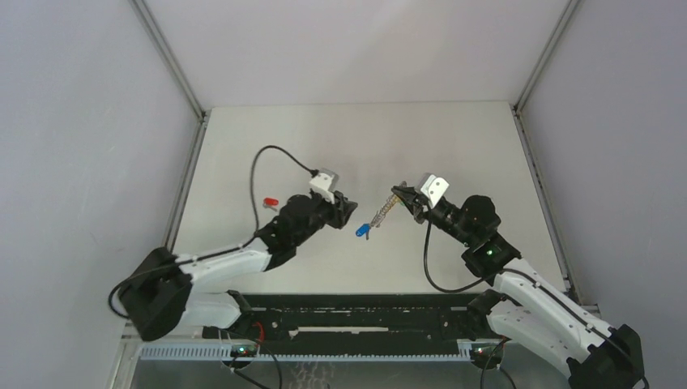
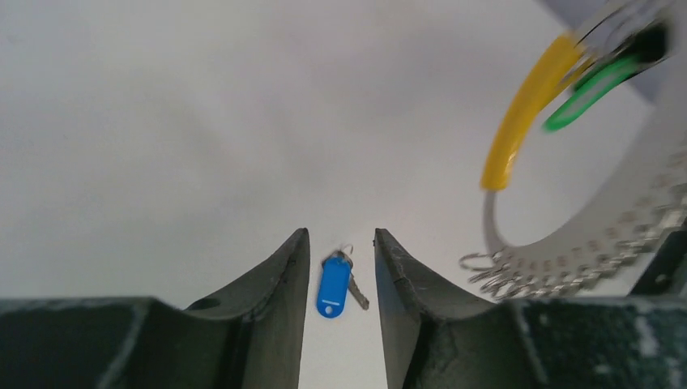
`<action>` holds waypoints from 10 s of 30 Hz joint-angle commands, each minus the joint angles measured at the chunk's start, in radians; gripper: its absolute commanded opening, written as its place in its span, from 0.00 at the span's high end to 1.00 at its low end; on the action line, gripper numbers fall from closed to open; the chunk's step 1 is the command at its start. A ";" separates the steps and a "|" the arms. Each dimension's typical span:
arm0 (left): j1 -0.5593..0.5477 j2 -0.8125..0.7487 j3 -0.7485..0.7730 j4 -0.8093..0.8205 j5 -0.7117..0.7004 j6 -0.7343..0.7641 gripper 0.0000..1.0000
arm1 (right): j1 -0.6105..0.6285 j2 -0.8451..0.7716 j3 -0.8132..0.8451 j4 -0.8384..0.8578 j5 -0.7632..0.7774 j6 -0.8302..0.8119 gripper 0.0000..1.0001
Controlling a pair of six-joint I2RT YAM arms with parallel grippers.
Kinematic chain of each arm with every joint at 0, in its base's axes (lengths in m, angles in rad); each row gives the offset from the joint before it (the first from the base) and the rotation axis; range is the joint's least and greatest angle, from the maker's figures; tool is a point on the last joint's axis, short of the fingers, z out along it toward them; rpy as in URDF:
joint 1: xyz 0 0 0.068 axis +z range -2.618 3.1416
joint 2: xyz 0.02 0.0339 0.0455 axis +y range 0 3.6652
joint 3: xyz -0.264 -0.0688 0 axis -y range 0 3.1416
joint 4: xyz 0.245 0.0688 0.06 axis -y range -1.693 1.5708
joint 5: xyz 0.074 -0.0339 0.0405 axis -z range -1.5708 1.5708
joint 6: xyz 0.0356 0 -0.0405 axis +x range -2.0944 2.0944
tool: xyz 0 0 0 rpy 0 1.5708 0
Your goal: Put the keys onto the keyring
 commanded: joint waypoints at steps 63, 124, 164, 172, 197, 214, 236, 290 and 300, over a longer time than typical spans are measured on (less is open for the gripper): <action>0.253 -0.273 -0.171 0.609 0.984 0.118 0.74 | 0.066 0.426 0.362 -0.010 -0.744 0.052 1.00; 0.251 -0.303 -0.337 0.927 0.857 0.079 1.00 | 0.081 0.329 0.391 -0.192 -0.612 -0.002 0.67; 0.251 -0.390 -0.228 0.552 0.939 0.209 1.00 | 0.106 0.429 0.477 -0.339 -0.715 -0.135 0.83; 0.251 -0.416 -0.213 0.481 0.946 0.241 1.00 | 0.114 0.424 0.492 -0.429 -0.682 -0.195 0.84; 0.250 -0.490 -0.159 0.237 0.917 0.354 0.90 | 0.134 0.443 0.496 -0.412 -0.660 -0.202 1.00; 0.250 -0.599 -0.227 0.278 0.831 0.375 0.64 | 0.038 0.348 0.144 0.519 -0.712 0.277 1.00; 0.250 -0.524 -0.120 0.276 0.888 0.334 0.62 | 0.025 0.441 0.120 0.741 -0.771 0.403 1.00; 0.217 -0.466 -0.025 0.079 0.867 0.403 1.00 | 0.040 0.304 0.209 0.143 -0.753 0.019 0.93; 0.217 -0.476 -0.034 0.112 0.892 0.391 1.00 | 0.042 0.322 0.230 0.114 -0.753 0.009 0.97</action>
